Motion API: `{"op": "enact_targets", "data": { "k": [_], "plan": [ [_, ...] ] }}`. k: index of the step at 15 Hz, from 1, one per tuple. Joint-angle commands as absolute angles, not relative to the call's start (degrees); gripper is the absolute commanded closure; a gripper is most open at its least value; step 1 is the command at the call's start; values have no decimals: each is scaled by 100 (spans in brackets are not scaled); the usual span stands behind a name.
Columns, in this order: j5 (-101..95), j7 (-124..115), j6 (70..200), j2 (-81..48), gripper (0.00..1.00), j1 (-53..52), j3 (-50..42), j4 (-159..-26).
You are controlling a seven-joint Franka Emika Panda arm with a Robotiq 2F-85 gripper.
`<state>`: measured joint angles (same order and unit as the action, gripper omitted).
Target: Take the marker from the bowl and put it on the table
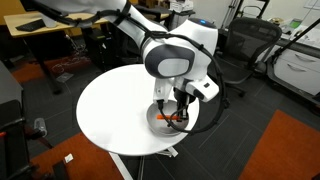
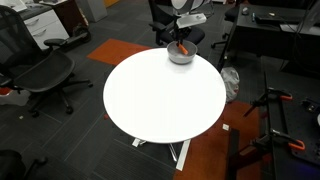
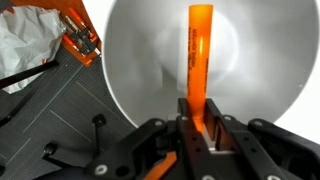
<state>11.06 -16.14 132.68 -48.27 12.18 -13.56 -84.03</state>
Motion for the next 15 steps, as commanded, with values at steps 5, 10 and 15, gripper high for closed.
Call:
{"op": "enact_targets", "data": {
  "k": [5,10,15],
  "plan": [
    [429,-1184,13344,-3234,95,974,-1288,-9789],
    [-7,-735,13116,-2817,95,833,-1095,-10312],
    [-187,-267,13516,-2801,95,764,-859,-10923]
  ]
}}
